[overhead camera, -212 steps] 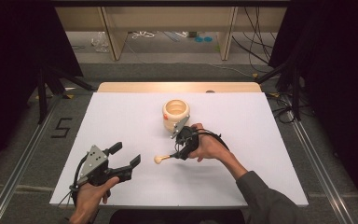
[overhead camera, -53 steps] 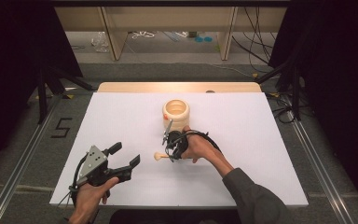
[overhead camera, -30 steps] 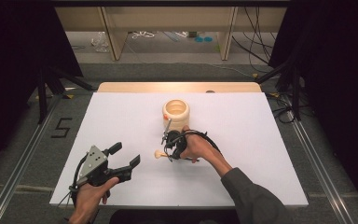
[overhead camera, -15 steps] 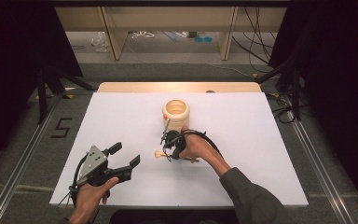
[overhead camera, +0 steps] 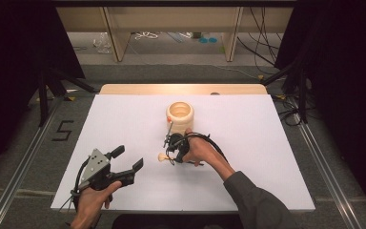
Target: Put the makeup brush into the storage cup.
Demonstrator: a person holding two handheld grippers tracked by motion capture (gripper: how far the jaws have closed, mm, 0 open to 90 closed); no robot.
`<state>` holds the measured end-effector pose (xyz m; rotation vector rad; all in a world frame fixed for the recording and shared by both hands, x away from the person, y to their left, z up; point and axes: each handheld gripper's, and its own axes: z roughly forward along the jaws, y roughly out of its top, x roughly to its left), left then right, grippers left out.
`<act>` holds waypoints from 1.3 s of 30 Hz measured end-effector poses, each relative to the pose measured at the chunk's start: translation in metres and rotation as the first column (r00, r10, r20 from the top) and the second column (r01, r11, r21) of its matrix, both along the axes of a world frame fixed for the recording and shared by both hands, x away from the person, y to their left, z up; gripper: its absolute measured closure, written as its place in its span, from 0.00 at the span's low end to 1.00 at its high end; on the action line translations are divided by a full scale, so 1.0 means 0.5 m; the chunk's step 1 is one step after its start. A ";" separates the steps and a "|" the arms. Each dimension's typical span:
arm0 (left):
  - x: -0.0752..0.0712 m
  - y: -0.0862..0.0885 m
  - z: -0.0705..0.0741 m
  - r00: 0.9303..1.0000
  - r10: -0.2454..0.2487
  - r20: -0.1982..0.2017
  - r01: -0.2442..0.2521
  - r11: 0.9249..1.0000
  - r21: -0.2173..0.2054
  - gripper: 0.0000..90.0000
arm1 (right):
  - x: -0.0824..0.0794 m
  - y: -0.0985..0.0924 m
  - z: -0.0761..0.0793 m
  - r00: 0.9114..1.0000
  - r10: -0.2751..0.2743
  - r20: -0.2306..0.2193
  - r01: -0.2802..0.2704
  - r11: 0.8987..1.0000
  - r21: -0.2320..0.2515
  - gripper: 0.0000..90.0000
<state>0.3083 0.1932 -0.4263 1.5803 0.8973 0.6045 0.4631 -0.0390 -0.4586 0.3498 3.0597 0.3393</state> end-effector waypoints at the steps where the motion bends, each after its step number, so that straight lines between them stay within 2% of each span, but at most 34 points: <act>1: 0.000 0.000 0.000 1.000 0.000 0.000 0.000 1.000 0.000 0.20 | -0.001 0.000 0.000 1.000 -0.012 -0.005 0.012 1.000 -0.001 0.92; 10: 0.000 0.000 0.001 1.000 -0.002 0.000 0.002 1.000 -0.003 0.20 | 0.000 0.001 0.001 1.000 0.008 0.006 -0.008 1.000 -0.002 0.92; 12: 0.000 0.000 0.001 1.000 -0.004 0.001 0.004 1.000 -0.004 0.20 | -0.001 0.000 0.001 1.000 -0.002 -0.004 0.002 1.000 0.000 0.92; 16: 0.000 0.001 0.001 1.000 -0.005 0.001 0.005 1.000 -0.005 0.20 | 0.002 -0.002 0.003 1.000 0.006 -0.004 -0.006 1.000 0.017 0.92; 17: -0.001 0.002 0.002 1.000 -0.005 0.001 0.005 1.000 -0.008 0.20 | 0.003 -0.004 0.009 1.000 -0.001 -0.008 0.001 0.999 0.038 0.92; 22: -0.001 0.002 0.002 1.000 -0.003 0.001 0.003 1.000 -0.009 0.21 | 0.005 -0.013 0.024 1.000 -0.007 0.004 0.006 0.998 0.061 0.93; 23: -0.001 0.002 0.003 1.000 -0.003 0.001 0.003 1.000 -0.009 0.21 | 0.005 -0.015 0.028 1.000 -0.018 0.017 0.017 0.997 0.073 0.93; 25: -0.001 0.002 0.003 1.000 -0.004 0.002 0.004 1.000 -0.005 0.20 | 0.009 -0.019 0.035 0.999 0.001 0.034 -0.004 0.997 0.077 0.93; 26: -0.001 0.002 0.002 1.000 -0.002 0.001 0.002 1.000 -0.009 0.21 | 0.007 -0.022 0.042 0.999 -0.019 0.026 0.016 0.994 0.111 0.93; 27: -0.001 0.002 0.002 1.000 -0.002 0.001 0.002 1.000 -0.009 0.21 | 0.010 -0.024 0.046 0.999 -0.017 0.043 0.012 0.993 0.114 0.93; 28: -0.001 0.002 0.002 1.000 -0.001 0.001 0.001 1.000 -0.012 0.21 | 0.010 -0.024 0.046 0.999 -0.017 0.043 0.012 0.993 0.114 0.93; 30: -0.001 0.003 0.003 1.000 -0.001 0.001 0.001 1.000 -0.011 0.20 | 0.009 -0.031 0.062 0.999 -0.039 0.034 0.033 0.987 0.159 0.93; 31: 0.000 0.002 0.002 1.000 -0.003 0.004 0.003 1.000 -0.016 0.20 | 0.009 -0.031 0.062 0.999 -0.039 0.034 0.033 0.987 0.159 0.93; 33: 0.000 0.002 0.002 1.000 -0.004 0.005 0.004 1.000 -0.015 0.21 | 0.009 -0.038 0.080 0.998 -0.037 0.041 0.027 0.978 0.208 0.93; 36: 0.000 0.003 0.002 1.000 -0.008 0.009 0.008 1.000 -0.018 0.21 | 0.009 -0.043 0.097 0.998 -0.044 0.048 0.030 0.968 0.250 0.93; 37: 0.000 0.002 0.002 1.000 -0.004 0.006 0.004 1.000 -0.017 0.21 | 0.009 -0.043 0.097 0.998 -0.044 0.048 0.030 0.968 0.250 0.93; 38: -0.001 0.003 0.003 1.000 -0.002 0.002 0.002 1.000 -0.009 0.21 | 0.008 -0.047 0.105 0.997 -0.055 0.056 0.037 0.960 0.278 0.93; 39: -0.001 0.003 0.003 1.000 -0.002 0.002 0.002 1.000 -0.009 0.21 | 0.008 -0.047 0.105 0.997 -0.055 0.056 0.037 0.960 0.278 0.93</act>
